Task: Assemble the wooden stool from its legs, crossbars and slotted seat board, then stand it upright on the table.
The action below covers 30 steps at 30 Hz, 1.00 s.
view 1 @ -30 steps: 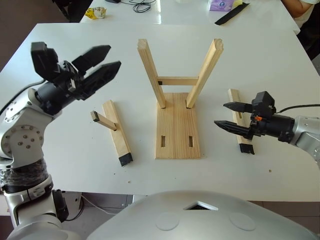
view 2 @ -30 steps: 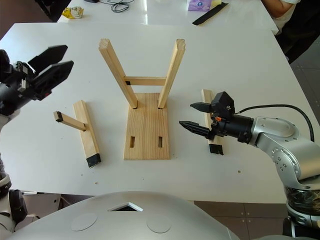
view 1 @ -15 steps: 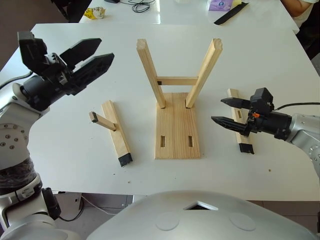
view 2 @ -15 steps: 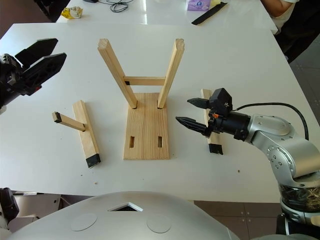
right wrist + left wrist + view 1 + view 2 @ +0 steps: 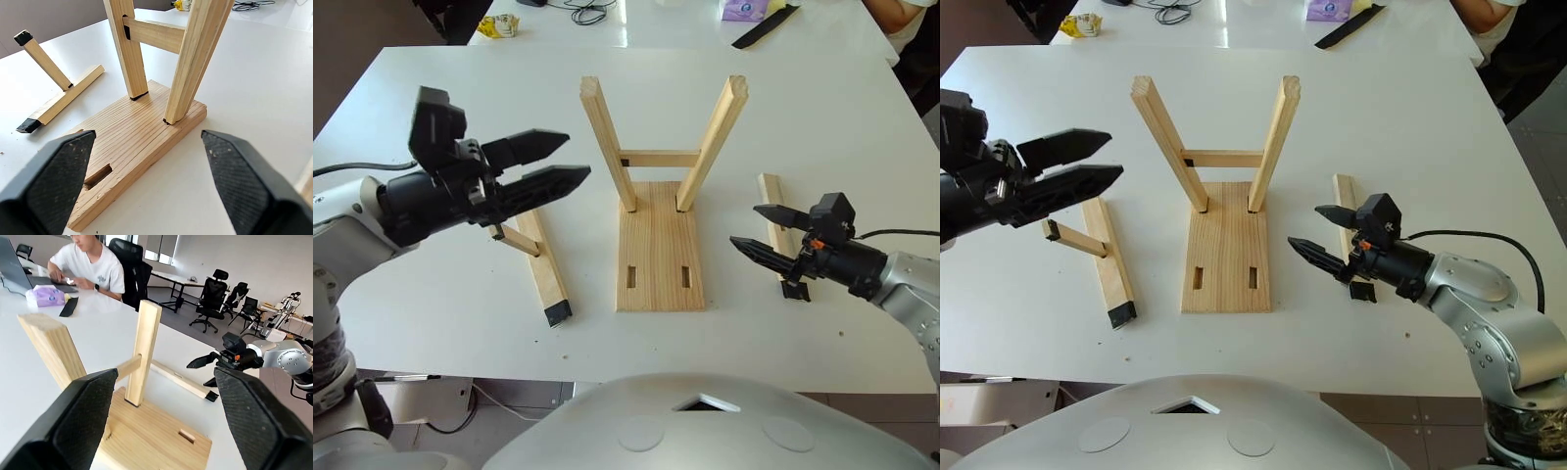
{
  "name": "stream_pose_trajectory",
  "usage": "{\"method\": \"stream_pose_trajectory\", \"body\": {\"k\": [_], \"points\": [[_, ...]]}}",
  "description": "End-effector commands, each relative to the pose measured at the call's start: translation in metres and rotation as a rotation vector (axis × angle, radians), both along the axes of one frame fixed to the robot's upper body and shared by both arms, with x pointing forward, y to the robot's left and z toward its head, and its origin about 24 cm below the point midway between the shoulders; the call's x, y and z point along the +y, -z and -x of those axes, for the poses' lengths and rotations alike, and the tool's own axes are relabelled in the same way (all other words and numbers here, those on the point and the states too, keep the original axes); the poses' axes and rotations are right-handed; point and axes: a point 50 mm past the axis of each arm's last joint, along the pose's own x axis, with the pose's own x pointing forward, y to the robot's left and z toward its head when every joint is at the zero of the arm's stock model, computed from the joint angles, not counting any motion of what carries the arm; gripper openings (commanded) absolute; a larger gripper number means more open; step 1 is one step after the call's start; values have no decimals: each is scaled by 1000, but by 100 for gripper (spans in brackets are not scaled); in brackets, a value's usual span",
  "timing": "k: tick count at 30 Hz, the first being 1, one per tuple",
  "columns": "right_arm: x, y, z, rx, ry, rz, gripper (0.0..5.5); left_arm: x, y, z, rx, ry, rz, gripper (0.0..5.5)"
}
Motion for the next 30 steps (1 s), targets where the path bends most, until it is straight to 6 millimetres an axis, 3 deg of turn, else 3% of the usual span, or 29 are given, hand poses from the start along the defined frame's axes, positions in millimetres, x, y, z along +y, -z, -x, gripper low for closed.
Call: {"method": "stream_pose_trajectory", "body": {"k": [1,6,13,22,30], "points": [[2,-2,8,-17,40,-9,399,8,28,12,131,47,-165,366],[4,-4,8,-31,52,-11,399,14,78,29,217,-46,-316,366],[4,-5,7,-30,39,-5,399,23,120,38,240,-119,-489,366],[2,-5,7,-20,33,1,399,22,120,55,225,172,-559,366],[6,-1,10,-6,25,-2,399,42,113,62,231,332,-665,366]]}}
